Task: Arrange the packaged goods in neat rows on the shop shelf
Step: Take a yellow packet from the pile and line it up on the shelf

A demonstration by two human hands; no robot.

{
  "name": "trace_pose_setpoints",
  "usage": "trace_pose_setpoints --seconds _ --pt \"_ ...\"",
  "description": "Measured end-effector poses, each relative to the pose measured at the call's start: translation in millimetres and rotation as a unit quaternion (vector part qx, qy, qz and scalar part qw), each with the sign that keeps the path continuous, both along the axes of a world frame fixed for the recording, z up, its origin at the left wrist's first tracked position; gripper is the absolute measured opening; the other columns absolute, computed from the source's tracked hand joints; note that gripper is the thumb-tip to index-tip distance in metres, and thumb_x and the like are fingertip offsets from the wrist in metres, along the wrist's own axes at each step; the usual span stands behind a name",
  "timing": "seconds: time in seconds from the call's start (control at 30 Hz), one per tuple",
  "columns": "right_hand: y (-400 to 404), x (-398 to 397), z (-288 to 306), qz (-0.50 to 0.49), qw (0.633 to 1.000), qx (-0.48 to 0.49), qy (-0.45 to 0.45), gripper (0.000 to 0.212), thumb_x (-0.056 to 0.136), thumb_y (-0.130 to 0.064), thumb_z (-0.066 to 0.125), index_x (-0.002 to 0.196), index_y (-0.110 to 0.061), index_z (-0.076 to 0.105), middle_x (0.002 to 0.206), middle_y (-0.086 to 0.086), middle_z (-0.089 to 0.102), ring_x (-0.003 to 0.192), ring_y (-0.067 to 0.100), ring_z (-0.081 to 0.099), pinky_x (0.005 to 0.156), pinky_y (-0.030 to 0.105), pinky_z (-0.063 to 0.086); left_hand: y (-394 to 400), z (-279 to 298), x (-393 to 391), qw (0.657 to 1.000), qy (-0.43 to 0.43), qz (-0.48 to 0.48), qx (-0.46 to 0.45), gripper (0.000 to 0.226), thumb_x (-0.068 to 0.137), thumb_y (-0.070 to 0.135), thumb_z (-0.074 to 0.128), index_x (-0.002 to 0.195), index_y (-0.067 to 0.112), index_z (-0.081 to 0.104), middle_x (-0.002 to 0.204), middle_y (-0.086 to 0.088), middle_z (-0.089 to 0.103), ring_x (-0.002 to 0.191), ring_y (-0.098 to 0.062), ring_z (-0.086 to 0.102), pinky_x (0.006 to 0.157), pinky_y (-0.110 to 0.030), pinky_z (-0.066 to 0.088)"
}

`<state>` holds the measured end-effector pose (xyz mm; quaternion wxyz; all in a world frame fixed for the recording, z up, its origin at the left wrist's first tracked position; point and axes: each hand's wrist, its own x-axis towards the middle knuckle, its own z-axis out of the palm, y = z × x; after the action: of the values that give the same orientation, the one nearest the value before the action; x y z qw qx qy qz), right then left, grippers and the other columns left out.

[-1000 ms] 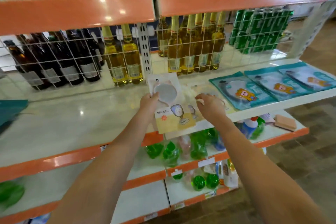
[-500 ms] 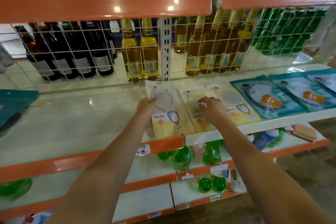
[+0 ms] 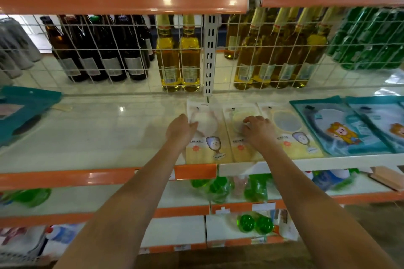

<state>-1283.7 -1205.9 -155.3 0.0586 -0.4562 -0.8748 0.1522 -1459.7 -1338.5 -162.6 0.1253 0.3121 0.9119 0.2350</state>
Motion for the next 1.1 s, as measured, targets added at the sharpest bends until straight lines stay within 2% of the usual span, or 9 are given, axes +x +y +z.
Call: trace_pose_setpoints --seconds 0.57,0.73,0.9,1.03,1.1 --pt "-1.0 5.3 -0.5 0.032 0.999 0.025 -0.008 0.032 0.098 -0.027 0.037 0.125 -0.015 0.051 0.130 0.009 0.048 0.121 0.028 0.040 0.095 0.039 0.038 0.3 -0.2 15.1 0.989 0.132 -0.012 -0.071 0.038 0.096 0.040 0.047 0.115 0.007 0.050 0.114 -0.011 0.057 0.105 -0.027 0.056 0.070 -0.033 0.039" --pt "-1.0 5.0 2.4 0.040 0.999 0.018 -0.012 0.029 0.097 -0.025 0.038 0.120 -0.015 0.051 0.126 0.008 0.049 0.118 0.027 0.041 0.094 0.039 0.038 -1.5 0.2 15.8 0.988 0.126 0.004 -0.087 0.046 0.095 0.045 0.046 0.119 0.006 0.047 0.119 -0.012 0.054 0.110 -0.028 0.053 0.072 -0.033 0.038" --pt "1.8 -0.7 12.6 0.056 0.998 0.004 -0.030 0.035 0.093 -0.022 0.043 0.128 -0.017 0.049 0.129 0.008 0.048 0.121 0.028 0.040 0.097 0.039 0.038 -5.2 8.8 13.4 0.987 0.117 0.010 -0.106 0.055 0.093 0.048 0.048 0.130 0.009 0.041 0.128 -0.012 0.046 0.119 -0.028 0.045 0.084 -0.037 0.043" --pt "-7.3 -8.3 13.6 0.098 0.995 0.019 -0.011 0.041 0.093 -0.024 0.045 0.134 -0.018 0.045 0.136 0.007 0.044 0.126 0.027 0.038 0.101 0.039 0.035 -13.2 10.1 15.2 0.974 0.183 -0.073 -0.112 0.049 0.095 0.045 0.045 0.133 0.014 0.045 0.134 -0.010 0.044 0.123 -0.028 0.041 0.093 -0.040 0.040" --pt "-15.0 -13.7 11.5 0.121 0.992 0.026 -0.012 0.042 0.094 -0.028 0.044 0.136 -0.019 0.043 0.140 0.006 0.042 0.129 0.026 0.036 0.103 0.040 0.033 -18.8 10.4 18.4 0.968 0.190 -0.099 -0.131 0.049 0.095 0.047 0.044 0.135 0.017 0.046 0.138 -0.008 0.043 0.126 -0.029 0.039 0.097 -0.043 0.038"
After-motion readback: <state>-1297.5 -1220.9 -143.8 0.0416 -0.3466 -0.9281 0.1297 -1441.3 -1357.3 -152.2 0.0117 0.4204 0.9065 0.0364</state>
